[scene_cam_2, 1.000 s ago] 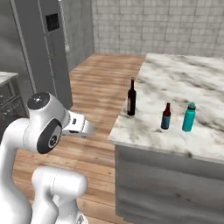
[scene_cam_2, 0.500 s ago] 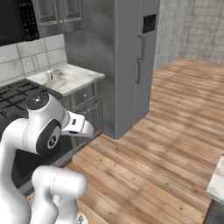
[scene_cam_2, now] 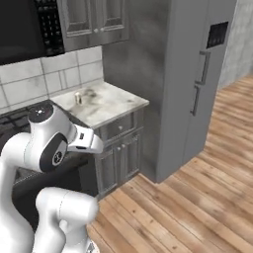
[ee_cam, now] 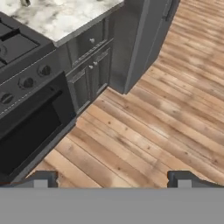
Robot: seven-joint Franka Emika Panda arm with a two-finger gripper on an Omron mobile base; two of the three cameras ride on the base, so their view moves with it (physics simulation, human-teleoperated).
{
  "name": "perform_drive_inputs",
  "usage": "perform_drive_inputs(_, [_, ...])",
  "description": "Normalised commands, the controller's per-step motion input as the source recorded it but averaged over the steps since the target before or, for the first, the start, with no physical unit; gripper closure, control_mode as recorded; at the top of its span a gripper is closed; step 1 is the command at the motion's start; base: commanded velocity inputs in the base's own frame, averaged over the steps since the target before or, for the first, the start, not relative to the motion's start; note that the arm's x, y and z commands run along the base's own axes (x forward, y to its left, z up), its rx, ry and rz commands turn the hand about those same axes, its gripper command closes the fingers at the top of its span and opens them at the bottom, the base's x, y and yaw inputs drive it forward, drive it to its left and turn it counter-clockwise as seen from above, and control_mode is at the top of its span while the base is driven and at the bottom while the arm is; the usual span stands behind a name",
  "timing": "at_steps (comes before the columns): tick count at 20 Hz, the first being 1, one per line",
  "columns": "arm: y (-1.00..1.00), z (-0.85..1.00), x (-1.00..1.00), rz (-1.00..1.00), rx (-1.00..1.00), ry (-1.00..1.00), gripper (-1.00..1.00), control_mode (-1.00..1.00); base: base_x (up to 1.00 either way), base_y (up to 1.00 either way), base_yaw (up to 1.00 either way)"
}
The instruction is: Move the drinks to the dining counter.
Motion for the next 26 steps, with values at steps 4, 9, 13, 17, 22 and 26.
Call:
perform_drive_inputs(4, [0.00, 0.00, 0.00, 0.00, 0.00, 0.00, -1.00, 1.00, 1.00, -0.14, 0.25])
perform_drive_inputs(9, [0.00, 0.00, 0.00, 0.00, 0.00, 0.00, -1.00, 1.00, 1.00, -0.61, 0.22])
perform_drive_inputs(13, [0.00, 0.00, 0.00, 0.00, 0.00, 0.00, -1.00, 1.00, 1.00, -0.65, 0.35])
perform_drive_inputs(17, [0.00, 0.00, 0.00, 0.00, 0.00, 0.00, -1.00, 1.00, 0.72, -0.05, 0.53])
perform_drive_inputs(22, [0.00, 0.00, 0.00, 0.00, 0.00, 0.00, -1.00, 1.00, 0.31, 0.28, 0.71])
perform_drive_inputs(26, [0.00, 0.00, 0.00, 0.00, 0.00, 0.00, -1.00, 1.00, 0.27, 0.17, 0.81])
